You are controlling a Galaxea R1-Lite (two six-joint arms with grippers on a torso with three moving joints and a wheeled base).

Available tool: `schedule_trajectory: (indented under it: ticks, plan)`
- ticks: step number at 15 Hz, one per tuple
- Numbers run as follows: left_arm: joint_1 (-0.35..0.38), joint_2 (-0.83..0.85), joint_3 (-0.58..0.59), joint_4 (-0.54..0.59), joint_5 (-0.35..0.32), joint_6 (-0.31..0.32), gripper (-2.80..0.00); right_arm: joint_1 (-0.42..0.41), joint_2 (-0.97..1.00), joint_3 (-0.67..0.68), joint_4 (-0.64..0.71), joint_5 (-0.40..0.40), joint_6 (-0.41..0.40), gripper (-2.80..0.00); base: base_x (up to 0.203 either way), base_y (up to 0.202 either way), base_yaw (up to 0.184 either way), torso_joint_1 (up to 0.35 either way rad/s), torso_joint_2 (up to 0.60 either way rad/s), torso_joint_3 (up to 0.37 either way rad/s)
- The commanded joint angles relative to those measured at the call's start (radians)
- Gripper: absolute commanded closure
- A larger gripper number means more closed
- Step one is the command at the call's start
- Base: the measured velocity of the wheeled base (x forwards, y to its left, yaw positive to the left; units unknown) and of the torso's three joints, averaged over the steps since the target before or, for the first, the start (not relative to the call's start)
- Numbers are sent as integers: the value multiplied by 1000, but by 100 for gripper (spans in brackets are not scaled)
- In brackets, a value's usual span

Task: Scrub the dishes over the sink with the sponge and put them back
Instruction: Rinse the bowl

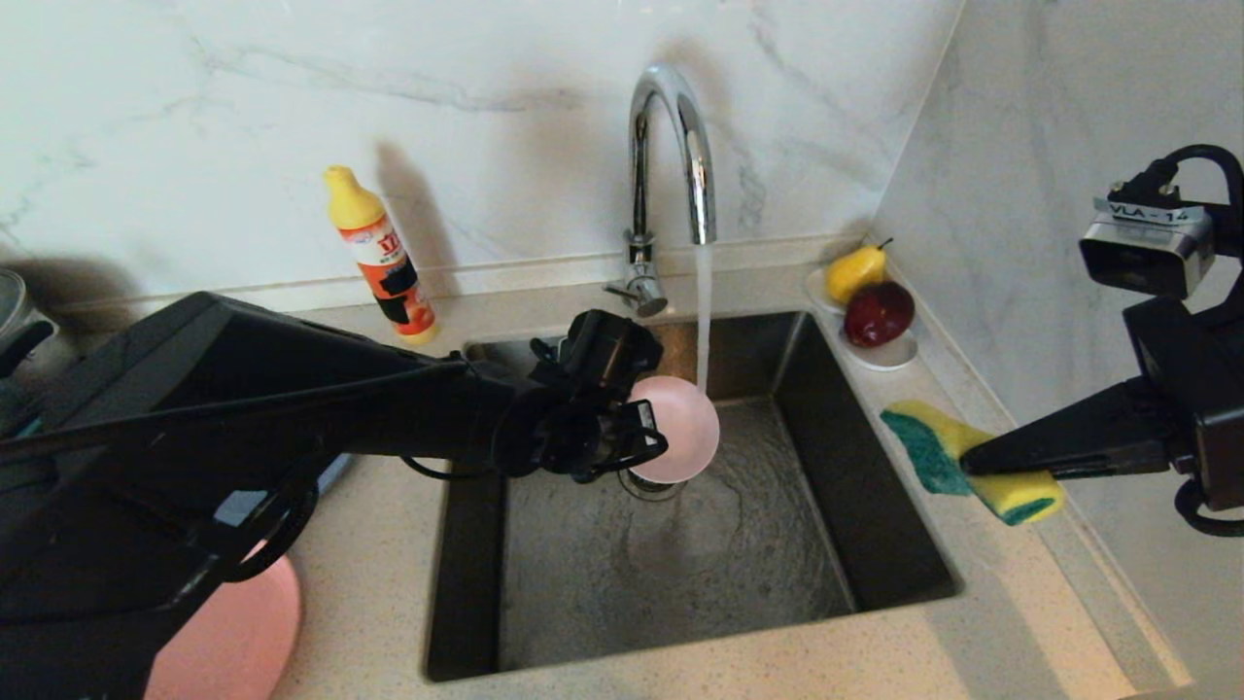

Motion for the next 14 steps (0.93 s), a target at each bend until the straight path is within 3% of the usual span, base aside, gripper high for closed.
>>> schedule_trajectory:
  ticks: [1, 6, 11, 14]
  plan:
    - [2, 39, -45, 17, -2, -15, 0, 1, 6, 6, 5, 3, 3, 0, 0, 0, 0, 0, 0, 0]
    - [0, 54, -61, 20, -26, -31, 0, -1, -10, 16, 5, 3, 3, 0, 0, 0, 0, 0, 0, 0]
    - [13, -59, 49, 28, -12, -37, 0, -4, -19, 36, -2, 6, 5, 0, 0, 0, 0, 0, 0, 0]
    - [43, -190, 130, 23, 67, 0, 0, -1, -20, 50, -2, 12, 5, 0, 0, 0, 0, 0, 0, 0]
